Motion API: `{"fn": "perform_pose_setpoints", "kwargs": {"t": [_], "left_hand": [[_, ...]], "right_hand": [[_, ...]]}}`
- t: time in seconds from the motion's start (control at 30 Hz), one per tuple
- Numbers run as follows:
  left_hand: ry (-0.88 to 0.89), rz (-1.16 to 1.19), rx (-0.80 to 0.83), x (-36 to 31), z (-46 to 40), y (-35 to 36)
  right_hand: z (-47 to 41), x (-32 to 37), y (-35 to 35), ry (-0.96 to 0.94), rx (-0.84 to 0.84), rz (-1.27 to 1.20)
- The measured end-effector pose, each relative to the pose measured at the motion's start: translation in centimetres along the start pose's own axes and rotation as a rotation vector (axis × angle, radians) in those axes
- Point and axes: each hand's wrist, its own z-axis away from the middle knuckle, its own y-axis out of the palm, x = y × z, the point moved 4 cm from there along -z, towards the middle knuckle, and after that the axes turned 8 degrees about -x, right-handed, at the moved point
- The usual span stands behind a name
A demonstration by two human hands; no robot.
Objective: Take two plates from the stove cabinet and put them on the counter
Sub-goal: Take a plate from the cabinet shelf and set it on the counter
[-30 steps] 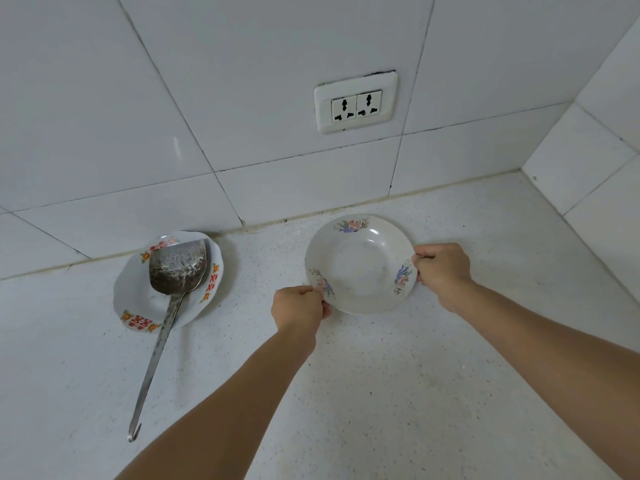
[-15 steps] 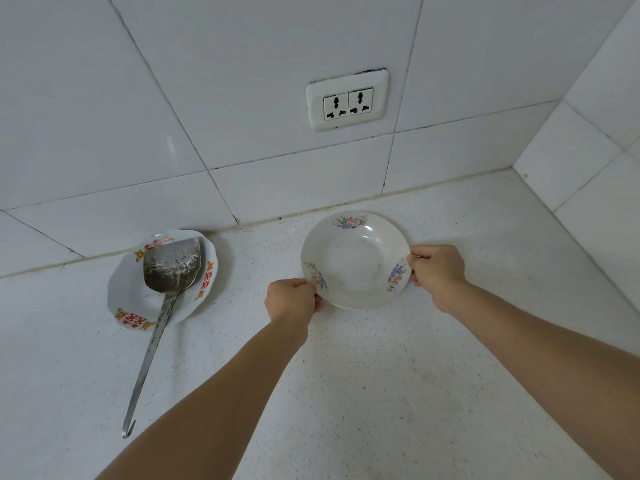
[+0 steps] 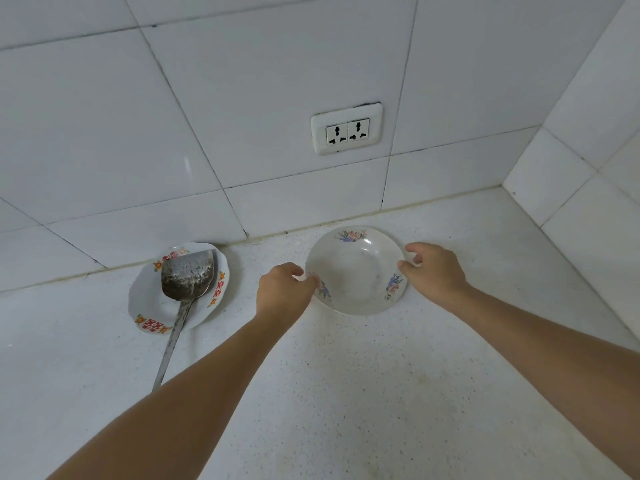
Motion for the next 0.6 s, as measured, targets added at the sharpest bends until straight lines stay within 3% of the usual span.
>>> {"fn": "perform_pose_setpoints", "kwargs": {"t": [0.27,0.6], "left_hand": [[0.32,-0.415,0.006,-4.1,2.6,-3.4],[0.689,-0.764,-0.075,-4.5,9.0,-6.6]], "right_hand": [[3.1,4.7,-3.1,-0.282,0.114,0.145],[10.4,8.7,-4.6,-0.734,0.209,0.588]]}}
